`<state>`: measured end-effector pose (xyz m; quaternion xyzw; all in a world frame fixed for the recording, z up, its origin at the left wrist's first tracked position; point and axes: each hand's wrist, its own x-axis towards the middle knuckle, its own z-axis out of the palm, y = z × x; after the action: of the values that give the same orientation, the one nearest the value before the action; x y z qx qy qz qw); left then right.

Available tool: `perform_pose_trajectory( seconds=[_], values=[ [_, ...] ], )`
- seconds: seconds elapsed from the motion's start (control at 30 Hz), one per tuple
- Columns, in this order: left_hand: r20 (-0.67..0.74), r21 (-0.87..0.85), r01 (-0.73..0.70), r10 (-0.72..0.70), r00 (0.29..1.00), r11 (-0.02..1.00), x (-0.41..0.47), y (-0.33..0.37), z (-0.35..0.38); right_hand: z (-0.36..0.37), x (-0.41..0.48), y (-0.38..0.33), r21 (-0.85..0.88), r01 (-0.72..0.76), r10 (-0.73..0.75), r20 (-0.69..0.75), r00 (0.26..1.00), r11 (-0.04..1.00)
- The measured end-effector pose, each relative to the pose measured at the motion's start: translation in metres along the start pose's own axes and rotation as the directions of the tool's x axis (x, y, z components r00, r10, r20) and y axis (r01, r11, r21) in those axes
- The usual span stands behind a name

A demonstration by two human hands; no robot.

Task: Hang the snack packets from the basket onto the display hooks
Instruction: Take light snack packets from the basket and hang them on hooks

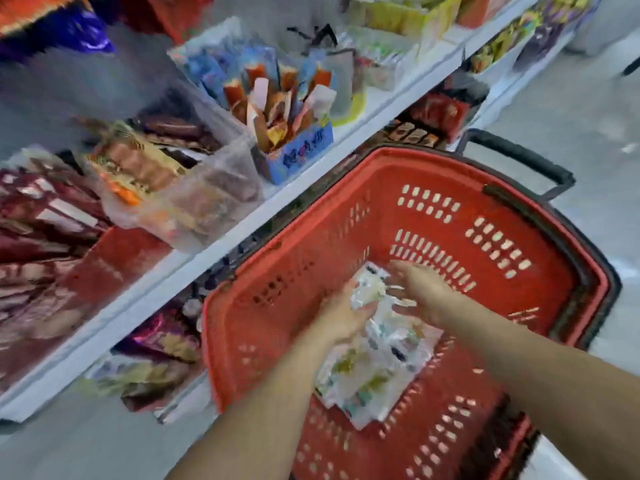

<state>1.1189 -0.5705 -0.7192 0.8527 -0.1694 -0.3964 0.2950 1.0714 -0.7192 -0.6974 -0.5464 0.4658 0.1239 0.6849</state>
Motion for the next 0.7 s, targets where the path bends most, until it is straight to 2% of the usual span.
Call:
perform_pose_trajectory(
  seconds=[0.1, 0.23, 0.33, 0.47, 0.5, 0.6, 0.7],
  values=[
    [0.059, 0.371, -0.076, 0.058, 0.997, 0.925, 0.063, -0.022, 0.023, -0.004, 0.050, 0.016, -0.112, 0.011, -0.014, -0.023, 1.000, 0.994],
    [0.171, 0.499, -0.074, -0.015, 0.985, 0.863, 0.109, -0.042, 0.050, 0.007, 0.073, 0.027, -0.206, 0.004, 0.016, 0.094, 0.995, 0.979],
    [0.221, 0.664, -0.103, -0.063, 0.973, 0.740, 0.115, -0.056, 0.064, 0.009, 0.079, 0.024, -0.271, 0.046, -0.014, 0.118, 0.993, 0.961],
    [0.170, 0.808, -0.124, -0.027, 0.985, 0.577, 0.111, -0.056, 0.065, 0.002, 0.081, 0.043, -0.504, 0.029, 0.060, 0.159, 0.985, 0.863],
    [0.162, 0.802, -0.121, -0.018, 0.987, 0.585, 0.109, -0.056, 0.064, 0.001, 0.079, 0.047, -0.550, 0.024, 0.086, 0.173, 0.981, 0.835],
    [0.115, 0.709, -0.118, 0.051, 0.992, 0.696, 0.101, -0.058, 0.060, -0.003, 0.080, 0.055, -0.644, 0.034, 0.120, 0.193, 0.974, 0.764],
    [0.101, 0.660, -0.160, 0.124, 0.987, 0.734, 0.091, -0.047, 0.044, -0.013, 0.082, 0.062, -0.662, 0.015, 0.172, 0.216, 0.961, 0.749]
  ],
)
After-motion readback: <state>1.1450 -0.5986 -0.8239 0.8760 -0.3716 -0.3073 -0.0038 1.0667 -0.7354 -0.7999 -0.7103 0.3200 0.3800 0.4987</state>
